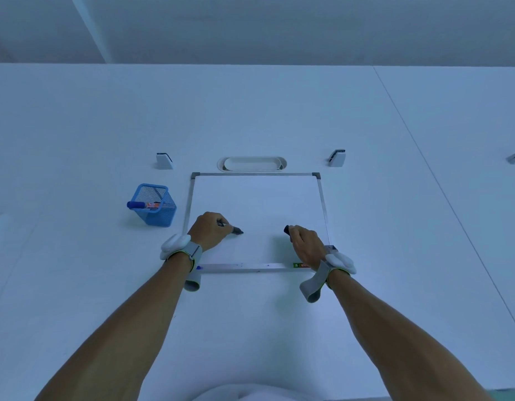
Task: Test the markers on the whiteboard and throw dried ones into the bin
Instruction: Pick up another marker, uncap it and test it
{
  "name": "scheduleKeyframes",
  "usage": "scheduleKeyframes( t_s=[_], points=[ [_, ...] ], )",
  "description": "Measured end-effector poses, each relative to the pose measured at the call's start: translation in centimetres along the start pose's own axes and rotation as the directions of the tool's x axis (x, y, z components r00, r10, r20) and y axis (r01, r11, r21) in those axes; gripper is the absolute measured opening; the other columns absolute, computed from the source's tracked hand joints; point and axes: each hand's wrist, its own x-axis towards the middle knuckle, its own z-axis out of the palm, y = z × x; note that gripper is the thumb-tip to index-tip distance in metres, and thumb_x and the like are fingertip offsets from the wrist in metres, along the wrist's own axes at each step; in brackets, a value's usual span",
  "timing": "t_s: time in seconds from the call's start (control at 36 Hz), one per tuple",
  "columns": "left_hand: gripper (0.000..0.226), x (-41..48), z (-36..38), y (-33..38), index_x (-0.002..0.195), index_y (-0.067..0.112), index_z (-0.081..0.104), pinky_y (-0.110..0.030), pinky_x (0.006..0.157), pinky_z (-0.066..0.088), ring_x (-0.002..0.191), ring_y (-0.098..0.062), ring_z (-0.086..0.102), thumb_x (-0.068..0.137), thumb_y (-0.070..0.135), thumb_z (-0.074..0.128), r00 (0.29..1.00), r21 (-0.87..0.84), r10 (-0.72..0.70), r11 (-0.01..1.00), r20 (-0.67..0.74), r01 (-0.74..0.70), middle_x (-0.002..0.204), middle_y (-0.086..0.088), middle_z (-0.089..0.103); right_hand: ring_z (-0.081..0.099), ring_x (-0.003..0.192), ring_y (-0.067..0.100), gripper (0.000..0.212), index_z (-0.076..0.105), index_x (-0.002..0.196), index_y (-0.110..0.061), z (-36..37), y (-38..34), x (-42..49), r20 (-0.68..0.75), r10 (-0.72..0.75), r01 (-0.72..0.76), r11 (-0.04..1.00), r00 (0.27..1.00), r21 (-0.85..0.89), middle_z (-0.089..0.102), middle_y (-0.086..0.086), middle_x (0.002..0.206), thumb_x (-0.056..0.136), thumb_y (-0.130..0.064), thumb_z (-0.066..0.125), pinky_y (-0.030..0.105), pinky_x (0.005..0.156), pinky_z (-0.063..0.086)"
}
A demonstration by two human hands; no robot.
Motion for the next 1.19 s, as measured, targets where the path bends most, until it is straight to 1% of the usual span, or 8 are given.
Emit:
scheduleKeyframes(
  t_s=[0.17,0.31,0.44,0.56,0.64,0.75,0.97,1.19],
  points=[
    [0.023,-0.3,0.6,0.1,0.095,0.008,0.070,-0.020,0.058,0.040,0.079,-0.018,0.056,0.085,0.026,0.061,1.000,-0.007,0.012,1.000,0.028,-0.012,0.089,-0.005,0.065,0.032,0.058,0.022,0.026,0.034,0.070,-0.009,0.0,-0.9,-0.2,-0.008,-0.008,0.009,0.997,1.000,0.083,0.042,0.011,0.063,0.089,-0.024,0.022,0.033,0.058,0.026],
    [0.030,-0.6,1.2,-0.1,0.105,0.010,0.067,-0.020,0.060,0.038,0.082,-0.018,0.054,0.090,0.034,0.057,0.992,-0.012,0.050,0.999,0.117,-0.049,0.091,-0.004,0.062,0.035,0.059,0.022,0.029,0.036,0.071,-0.008,-0.2,-1.3,-0.4,0.013,0.013,-0.015,0.992,1.000,0.122,0.044,0.012,0.065,0.099,-0.012,0.031,0.033,0.060,0.028],
    [0.038,-0.9,1.4,-0.3,0.122,0.011,0.060,-0.023,0.082,0.039,0.096,-0.021,0.057,0.092,0.034,0.055,0.990,-0.006,0.054,0.999,0.133,-0.054,0.107,-0.006,0.064,0.048,0.063,0.024,0.038,0.051,0.075,-0.003,-0.3,-1.5,-0.5,0.008,0.092,-0.091,0.970,0.996,0.226,0.055,0.009,0.069,0.101,-0.023,0.034,0.034,0.065,0.037],
    [0.027,-1.0,1.0,-0.1,0.115,0.013,0.064,-0.020,0.066,0.039,0.083,-0.020,0.055,0.089,0.020,0.059,0.993,-0.080,0.088,0.993,0.073,-0.082,0.094,-0.006,0.065,0.056,0.080,0.020,0.030,0.064,0.109,-0.005,-0.6,-1.4,-0.2,0.001,0.019,-0.018,0.981,1.000,0.195,0.069,0.010,0.096,0.100,-0.025,0.043,0.029,0.074,0.040],
    [0.017,-1.4,0.2,0.2,0.101,0.016,0.068,-0.019,0.058,0.038,0.069,-0.015,0.051,0.086,0.017,0.062,0.996,-0.243,0.086,0.966,-0.012,-0.086,0.077,0.000,0.060,0.055,0.086,0.020,0.029,0.062,0.119,-0.008,-0.7,-1.4,0.3,-0.045,-0.021,0.028,0.987,0.999,0.160,0.067,0.009,0.108,0.098,-0.022,0.049,0.026,0.080,0.037],
    [0.014,-2.3,-0.7,0.8,0.095,0.015,0.071,-0.018,0.055,0.037,0.058,-0.009,0.048,0.085,0.023,0.064,0.996,-0.300,0.093,0.949,-0.007,-0.091,0.067,0.005,0.057,0.051,0.081,0.015,0.027,0.062,0.118,-0.009,-0.7,-1.8,0.8,-0.073,-0.048,0.060,0.983,0.996,0.173,0.066,0.010,0.109,0.096,-0.020,0.051,0.025,0.079,0.037],
    [0.018,-3.0,-0.7,0.6,0.093,0.012,0.073,-0.020,0.056,0.034,0.059,-0.010,0.045,0.086,0.025,0.065,0.995,-0.301,0.101,0.949,0.013,-0.092,0.067,0.001,0.055,0.049,0.080,0.012,0.023,0.063,0.115,-0.011,-0.4,-3.1,0.9,-0.055,-0.150,0.158,0.971,0.987,0.181,0.066,0.007,0.106,0.096,-0.017,0.051,0.024,0.078,0.038],
    [0.016,-3.5,-0.7,0.4,0.092,0.016,0.073,-0.018,0.055,0.034,0.058,-0.010,0.044,0.086,0.028,0.065,0.994,-0.281,0.093,0.957,0.048,-0.076,0.066,0.001,0.055,0.059,0.087,0.027,0.022,0.063,0.114,-0.014,-0.4,-3.8,0.7,0.008,-0.210,0.205,0.960,0.978,0.190,0.065,0.006,0.104,0.096,-0.019,0.050,0.034,0.082,0.047]
  ],
)
